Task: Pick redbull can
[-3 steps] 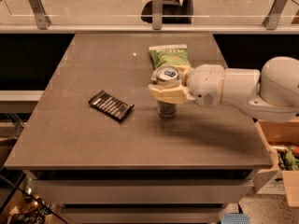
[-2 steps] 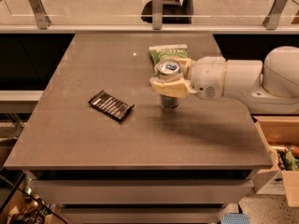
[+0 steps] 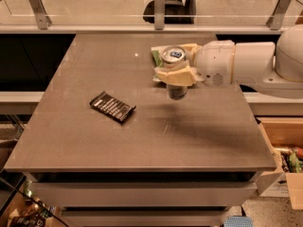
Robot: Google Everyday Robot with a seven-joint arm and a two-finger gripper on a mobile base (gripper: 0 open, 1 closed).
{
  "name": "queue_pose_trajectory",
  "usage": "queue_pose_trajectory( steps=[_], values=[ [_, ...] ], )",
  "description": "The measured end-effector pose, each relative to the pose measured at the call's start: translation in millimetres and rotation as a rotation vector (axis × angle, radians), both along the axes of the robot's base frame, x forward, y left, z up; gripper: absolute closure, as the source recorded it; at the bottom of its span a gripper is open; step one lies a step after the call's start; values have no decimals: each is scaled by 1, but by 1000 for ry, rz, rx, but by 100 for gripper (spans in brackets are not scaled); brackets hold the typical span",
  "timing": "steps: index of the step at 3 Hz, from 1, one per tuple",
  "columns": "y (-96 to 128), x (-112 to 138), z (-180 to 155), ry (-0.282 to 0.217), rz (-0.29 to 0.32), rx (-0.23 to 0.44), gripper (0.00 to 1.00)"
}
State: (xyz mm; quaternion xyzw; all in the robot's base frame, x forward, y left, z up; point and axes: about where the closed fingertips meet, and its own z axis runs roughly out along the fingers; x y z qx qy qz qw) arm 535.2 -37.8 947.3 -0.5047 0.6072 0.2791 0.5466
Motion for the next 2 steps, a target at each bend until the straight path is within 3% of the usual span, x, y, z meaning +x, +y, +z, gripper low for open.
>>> queue_pose_trajectory(
  steps=[2],
  values=[
    [8, -17, 41, -75, 3, -65, 100]
  ],
)
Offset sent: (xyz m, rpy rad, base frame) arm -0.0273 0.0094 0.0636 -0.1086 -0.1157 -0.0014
